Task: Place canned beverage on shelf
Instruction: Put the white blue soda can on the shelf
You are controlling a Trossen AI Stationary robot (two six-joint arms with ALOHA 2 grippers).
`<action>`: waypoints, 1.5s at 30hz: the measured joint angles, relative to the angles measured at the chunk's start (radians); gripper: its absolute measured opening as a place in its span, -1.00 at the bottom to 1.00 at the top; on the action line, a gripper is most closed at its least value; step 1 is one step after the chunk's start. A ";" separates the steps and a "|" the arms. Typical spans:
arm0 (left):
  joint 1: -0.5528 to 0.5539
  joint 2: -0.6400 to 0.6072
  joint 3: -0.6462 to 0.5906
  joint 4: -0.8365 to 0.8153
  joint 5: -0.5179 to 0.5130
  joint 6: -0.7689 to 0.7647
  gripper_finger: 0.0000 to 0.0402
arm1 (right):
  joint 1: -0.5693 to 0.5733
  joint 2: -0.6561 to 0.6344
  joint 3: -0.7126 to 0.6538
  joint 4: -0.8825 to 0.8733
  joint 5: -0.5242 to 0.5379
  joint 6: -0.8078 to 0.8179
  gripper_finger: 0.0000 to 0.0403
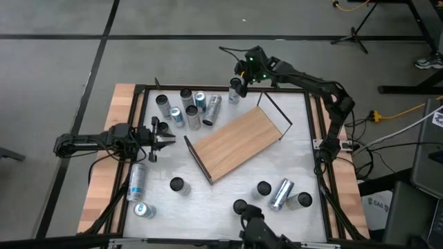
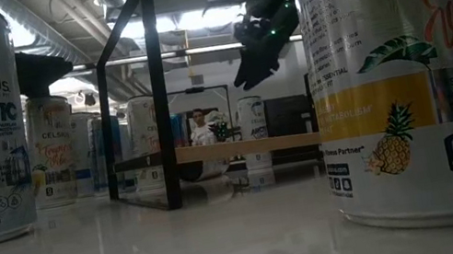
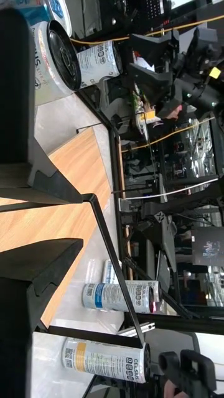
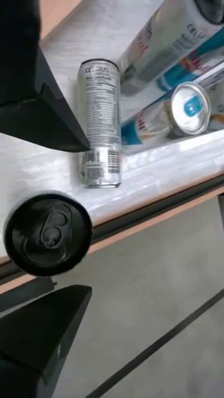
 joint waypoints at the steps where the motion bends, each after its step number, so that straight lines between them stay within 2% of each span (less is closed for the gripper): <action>1: 0.000 0.000 0.000 0.000 0.000 0.000 -0.54 | 0.000 0.003 0.000 0.001 0.005 0.000 0.78; 10: 0.000 0.000 0.000 0.000 0.000 0.000 -0.54 | 0.002 0.041 0.000 -0.008 0.020 -0.001 0.78; 20: 0.000 0.000 0.000 0.000 0.000 0.000 -0.54 | 0.002 0.041 0.000 -0.014 0.135 0.001 0.78; 45: 0.000 0.000 0.000 0.000 0.000 0.000 -0.54 | 0.006 0.044 -0.003 -0.039 0.129 0.090 0.78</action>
